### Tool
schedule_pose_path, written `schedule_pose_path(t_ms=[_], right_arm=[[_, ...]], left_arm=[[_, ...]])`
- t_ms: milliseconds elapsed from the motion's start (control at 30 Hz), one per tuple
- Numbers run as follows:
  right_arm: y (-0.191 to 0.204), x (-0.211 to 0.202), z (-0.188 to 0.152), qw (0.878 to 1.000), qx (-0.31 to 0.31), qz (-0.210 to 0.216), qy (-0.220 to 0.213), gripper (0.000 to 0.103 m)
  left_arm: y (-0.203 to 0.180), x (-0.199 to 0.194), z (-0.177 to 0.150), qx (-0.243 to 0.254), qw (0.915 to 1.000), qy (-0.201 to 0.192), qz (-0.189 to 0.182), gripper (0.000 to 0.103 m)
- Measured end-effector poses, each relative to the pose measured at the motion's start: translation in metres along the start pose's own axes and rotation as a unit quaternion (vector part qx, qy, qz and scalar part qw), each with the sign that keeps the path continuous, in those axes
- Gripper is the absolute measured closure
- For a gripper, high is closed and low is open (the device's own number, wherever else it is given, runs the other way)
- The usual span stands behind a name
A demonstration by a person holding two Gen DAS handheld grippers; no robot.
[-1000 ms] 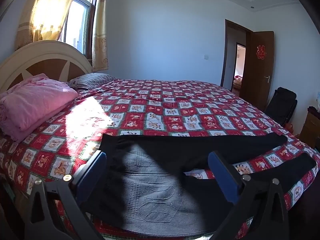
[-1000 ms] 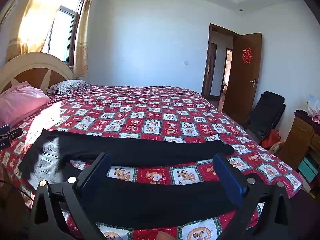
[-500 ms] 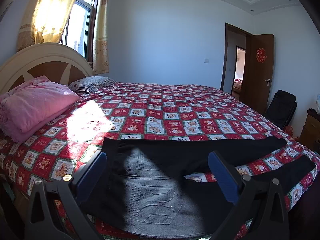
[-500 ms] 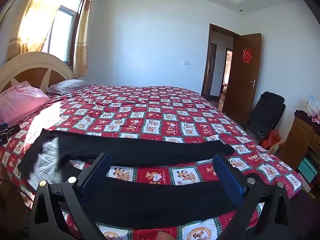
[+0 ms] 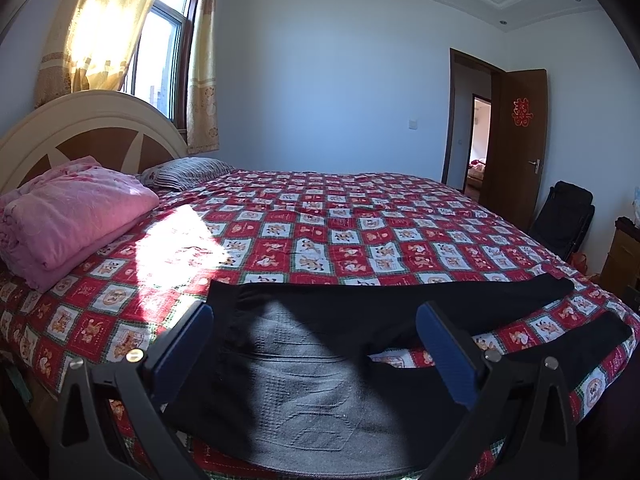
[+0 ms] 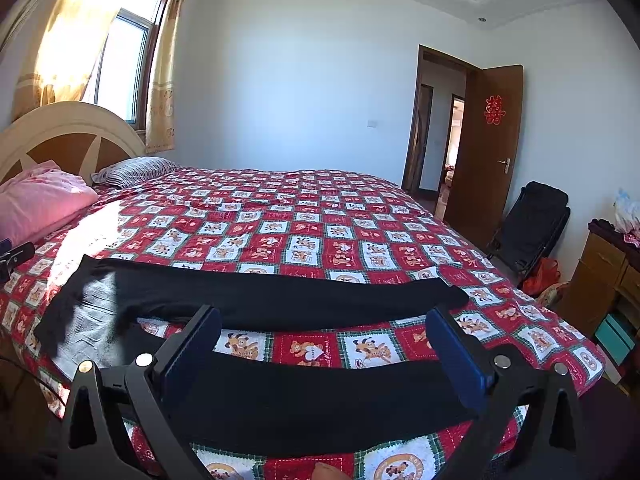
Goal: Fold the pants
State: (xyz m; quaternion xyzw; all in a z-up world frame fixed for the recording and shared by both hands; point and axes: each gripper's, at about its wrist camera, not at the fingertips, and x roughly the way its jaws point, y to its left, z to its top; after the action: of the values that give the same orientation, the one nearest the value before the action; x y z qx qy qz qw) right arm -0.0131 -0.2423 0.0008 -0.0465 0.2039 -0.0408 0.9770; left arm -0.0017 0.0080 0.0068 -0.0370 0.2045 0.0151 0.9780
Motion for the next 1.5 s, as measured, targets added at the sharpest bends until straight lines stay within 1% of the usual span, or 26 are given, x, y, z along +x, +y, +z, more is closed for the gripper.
schedule_pose_path(t_ms=[1500], right_arm=[[0.0073,0.008,-0.0068,1.0,-0.014,0.0,0.015,0.001]], left_arm=[[-0.0003,-0.0014,-0.0019,0.001,1.0,0.002,-0.002,0.0]])
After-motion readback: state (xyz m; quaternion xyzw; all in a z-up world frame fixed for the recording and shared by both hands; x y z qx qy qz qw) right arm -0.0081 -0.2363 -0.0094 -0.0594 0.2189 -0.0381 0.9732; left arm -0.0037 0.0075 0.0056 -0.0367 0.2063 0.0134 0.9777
